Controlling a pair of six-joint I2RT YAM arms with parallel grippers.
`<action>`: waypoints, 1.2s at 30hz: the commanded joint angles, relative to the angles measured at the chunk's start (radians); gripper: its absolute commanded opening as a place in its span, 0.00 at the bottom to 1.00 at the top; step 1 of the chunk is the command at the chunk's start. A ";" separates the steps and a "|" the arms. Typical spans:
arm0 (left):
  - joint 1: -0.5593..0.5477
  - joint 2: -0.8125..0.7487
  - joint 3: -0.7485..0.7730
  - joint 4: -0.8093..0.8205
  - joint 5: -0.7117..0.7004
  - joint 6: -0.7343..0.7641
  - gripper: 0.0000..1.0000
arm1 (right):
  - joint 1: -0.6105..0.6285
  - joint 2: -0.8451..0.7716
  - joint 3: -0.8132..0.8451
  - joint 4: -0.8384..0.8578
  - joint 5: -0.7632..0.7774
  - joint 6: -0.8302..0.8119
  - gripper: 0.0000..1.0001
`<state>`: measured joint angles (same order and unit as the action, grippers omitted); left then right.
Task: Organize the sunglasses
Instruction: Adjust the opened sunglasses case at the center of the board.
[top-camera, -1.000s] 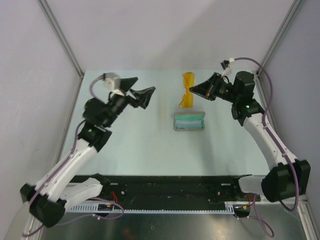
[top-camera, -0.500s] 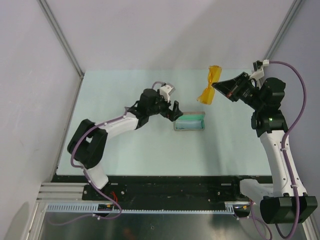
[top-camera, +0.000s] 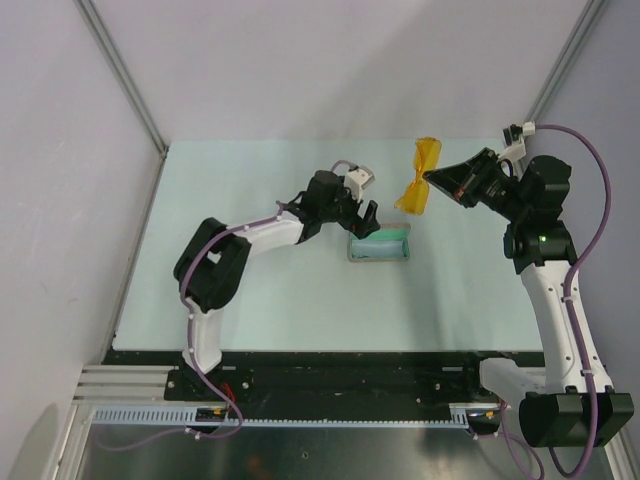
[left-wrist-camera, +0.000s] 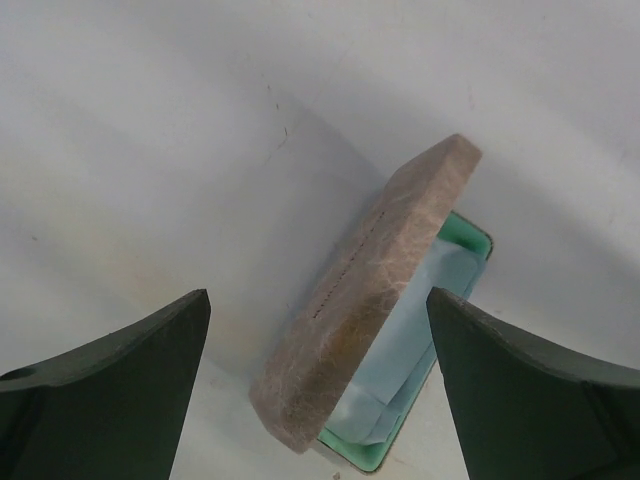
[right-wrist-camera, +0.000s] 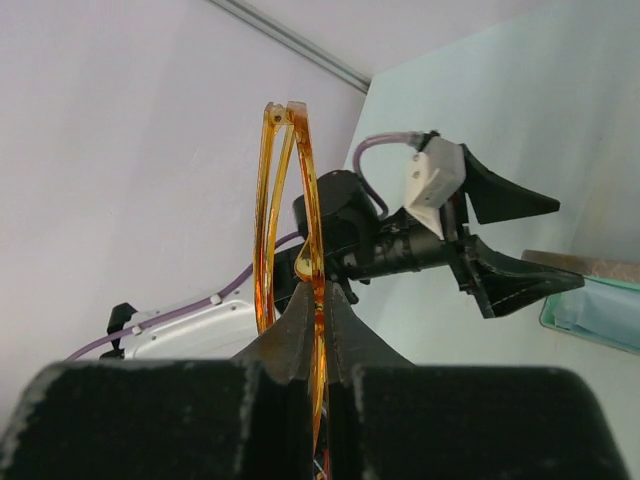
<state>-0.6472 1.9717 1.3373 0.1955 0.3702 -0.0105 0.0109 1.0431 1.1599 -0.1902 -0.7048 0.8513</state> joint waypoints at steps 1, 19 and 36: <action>-0.011 0.039 0.075 -0.050 0.039 0.017 0.95 | -0.003 -0.008 0.027 0.005 -0.021 -0.017 0.00; -0.034 0.102 0.089 -0.123 0.042 0.070 0.65 | -0.003 -0.009 0.027 -0.031 -0.012 -0.038 0.00; -0.045 -0.013 -0.013 -0.131 -0.183 -0.043 0.43 | -0.003 0.006 0.026 -0.100 0.044 -0.093 0.00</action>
<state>-0.6853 2.0411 1.3521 0.0628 0.2623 -0.0074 0.0109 1.0454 1.1599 -0.2802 -0.6849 0.7925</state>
